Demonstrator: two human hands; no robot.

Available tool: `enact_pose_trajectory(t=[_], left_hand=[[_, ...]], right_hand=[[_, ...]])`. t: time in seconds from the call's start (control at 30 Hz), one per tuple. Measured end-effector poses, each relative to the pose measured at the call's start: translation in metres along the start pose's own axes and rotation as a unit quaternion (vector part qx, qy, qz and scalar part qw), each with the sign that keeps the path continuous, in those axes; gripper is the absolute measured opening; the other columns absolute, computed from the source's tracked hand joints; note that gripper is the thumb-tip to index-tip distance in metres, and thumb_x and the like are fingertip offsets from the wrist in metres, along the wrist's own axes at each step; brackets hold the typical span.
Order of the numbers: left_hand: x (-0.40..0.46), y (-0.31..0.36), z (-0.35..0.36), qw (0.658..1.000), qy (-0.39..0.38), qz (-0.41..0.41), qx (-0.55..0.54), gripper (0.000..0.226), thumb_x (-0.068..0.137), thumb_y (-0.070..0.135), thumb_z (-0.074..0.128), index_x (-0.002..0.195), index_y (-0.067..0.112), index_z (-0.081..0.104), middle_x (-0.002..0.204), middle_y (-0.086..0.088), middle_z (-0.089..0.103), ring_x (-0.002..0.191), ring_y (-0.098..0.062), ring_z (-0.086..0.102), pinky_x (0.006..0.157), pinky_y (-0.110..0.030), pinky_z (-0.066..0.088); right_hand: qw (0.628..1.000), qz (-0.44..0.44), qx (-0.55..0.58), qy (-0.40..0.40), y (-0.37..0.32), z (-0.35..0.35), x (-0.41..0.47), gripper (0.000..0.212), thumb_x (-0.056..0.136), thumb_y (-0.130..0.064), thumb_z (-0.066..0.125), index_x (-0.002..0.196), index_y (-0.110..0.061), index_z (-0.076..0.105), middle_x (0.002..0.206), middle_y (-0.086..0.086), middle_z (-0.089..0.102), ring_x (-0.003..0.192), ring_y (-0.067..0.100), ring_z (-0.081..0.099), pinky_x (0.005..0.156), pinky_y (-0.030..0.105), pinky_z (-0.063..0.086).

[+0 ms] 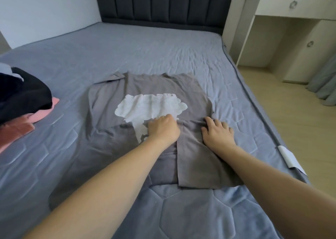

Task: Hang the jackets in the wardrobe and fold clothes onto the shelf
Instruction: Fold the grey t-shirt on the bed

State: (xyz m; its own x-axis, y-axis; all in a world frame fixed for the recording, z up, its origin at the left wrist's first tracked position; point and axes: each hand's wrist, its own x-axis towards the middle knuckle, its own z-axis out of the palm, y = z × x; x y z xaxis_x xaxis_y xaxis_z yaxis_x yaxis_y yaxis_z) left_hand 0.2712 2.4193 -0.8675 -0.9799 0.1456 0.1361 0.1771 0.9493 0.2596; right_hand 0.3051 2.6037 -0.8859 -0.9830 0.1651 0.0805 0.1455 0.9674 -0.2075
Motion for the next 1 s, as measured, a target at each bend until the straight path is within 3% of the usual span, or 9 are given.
enact_pose_trajectory(t=[0.07, 0.17, 0.3, 0.43, 0.6, 0.7, 0.8, 0.93, 1.0], left_hand=[[0.015, -0.022, -0.01, 0.999, 0.023, 0.007, 0.038, 0.031, 0.096, 0.028, 0.035, 0.117, 0.012, 0.051, 0.127, -0.012, 0.053, 0.117, -0.033, 0.047, 0.091, -0.042, 0.035], [0.045, -0.072, -0.02, 0.996, 0.021, -0.049, 0.067, 0.046, 0.097, 0.038, 0.029, 0.136, 0.017, 0.041, 0.145, -0.01, 0.038, 0.131, -0.033, 0.035, 0.105, -0.049, 0.027], [0.073, -0.146, -0.006, 0.984, -0.077, -0.153, 0.049, 0.07, 0.093, 0.066, 0.012, 0.155, 0.033, 0.005, 0.164, -0.001, 0.001, 0.15, -0.03, -0.002, 0.114, -0.063, -0.003], [0.113, -0.186, 0.017, 0.978, -0.092, -0.181, 0.056, 0.08, 0.082, 0.078, -0.002, 0.153, 0.042, -0.009, 0.164, 0.003, -0.013, 0.149, -0.025, -0.018, 0.109, -0.068, -0.016], [0.188, -0.21, 0.028, 0.98, -0.043, -0.18, 0.068, 0.078, 0.08, 0.079, -0.006, 0.151, 0.046, -0.012, 0.163, 0.004, -0.016, 0.149, -0.023, -0.019, 0.106, -0.072, -0.017], [0.226, -0.222, 0.029, 0.975, 0.004, -0.21, 0.071, 0.071, 0.087, 0.073, 0.003, 0.152, 0.046, -0.006, 0.164, 0.004, -0.011, 0.15, -0.026, -0.014, 0.105, -0.074, -0.013], [0.253, -0.228, 0.031, 0.962, 0.113, -0.22, 0.119, 0.062, 0.097, 0.054, 0.023, 0.154, 0.038, 0.006, 0.164, -0.001, -0.005, 0.149, -0.034, -0.009, 0.105, -0.077, -0.002], [0.285, -0.244, 0.036, 0.939, 0.196, -0.217, 0.182, 0.063, 0.096, 0.032, 0.037, 0.154, 0.019, 0.019, 0.162, -0.015, 0.011, 0.147, -0.036, 0.008, 0.114, -0.059, 0.01], [0.299, -0.25, 0.038, 0.929, 0.205, -0.237, 0.198, 0.062, 0.096, 0.03, 0.035, 0.154, 0.012, 0.02, 0.154, -0.022, 0.027, 0.139, -0.035, 0.02, 0.109, -0.047, 0.015]], right_hand=[[1.0, 0.019, 0.008, -0.004, -0.011, 0.003, 0.015, 0.052, 0.098, -0.046, 0.028, 0.145, -0.023, 0.028, 0.153, 0.013, 0.027, 0.138, 0.035, 0.028, 0.111, 0.049, 0.022], [0.999, 0.008, -0.033, -0.018, -0.027, 0.011, 0.048, 0.065, 0.095, -0.054, 0.024, 0.152, -0.025, 0.014, 0.162, 0.014, -0.001, 0.147, 0.034, 0.003, 0.118, 0.05, 0.002], [0.995, -0.027, -0.048, -0.079, -0.047, 0.03, 0.104, 0.072, 0.09, -0.063, 0.018, 0.154, -0.031, 0.004, 0.162, 0.011, -0.006, 0.148, 0.033, -0.005, 0.118, 0.053, -0.007], [0.995, 0.001, -0.059, -0.078, -0.055, 0.054, 0.16, 0.079, 0.083, -0.073, 0.005, 0.153, -0.038, -0.005, 0.162, 0.013, -0.01, 0.147, 0.037, -0.009, 0.113, 0.058, -0.015], [0.998, 0.011, -0.043, -0.038, -0.054, 0.073, 0.232, 0.086, 0.07, -0.084, -0.008, 0.149, -0.048, -0.008, 0.162, 0.011, -0.009, 0.148, 0.034, -0.008, 0.111, 0.058, -0.017], [0.999, 0.035, -0.032, -0.022, -0.048, 0.078, 0.274, 0.084, 0.074, -0.081, -0.004, 0.15, -0.046, -0.006, 0.162, 0.009, -0.009, 0.148, 0.033, -0.009, 0.112, 0.059, -0.013], [0.998, 0.063, -0.015, -0.001, -0.044, 0.078, 0.312, 0.082, 0.078, -0.08, 0.002, 0.151, -0.043, 0.001, 0.163, 0.009, -0.005, 0.148, 0.036, -0.003, 0.114, 0.059, -0.007], [0.994, 0.086, -0.005, 0.067, -0.038, 0.079, 0.352, 0.083, 0.085, -0.074, 0.01, 0.154, -0.029, 0.01, 0.16, 0.015, 0.016, 0.145, 0.038, 0.017, 0.115, 0.057, 0.008], [0.989, 0.083, -0.001, 0.122, -0.036, 0.081, 0.367, 0.08, 0.089, -0.068, 0.015, 0.152, -0.018, 0.017, 0.151, 0.02, 0.034, 0.138, 0.04, 0.03, 0.112, 0.056, 0.019]])
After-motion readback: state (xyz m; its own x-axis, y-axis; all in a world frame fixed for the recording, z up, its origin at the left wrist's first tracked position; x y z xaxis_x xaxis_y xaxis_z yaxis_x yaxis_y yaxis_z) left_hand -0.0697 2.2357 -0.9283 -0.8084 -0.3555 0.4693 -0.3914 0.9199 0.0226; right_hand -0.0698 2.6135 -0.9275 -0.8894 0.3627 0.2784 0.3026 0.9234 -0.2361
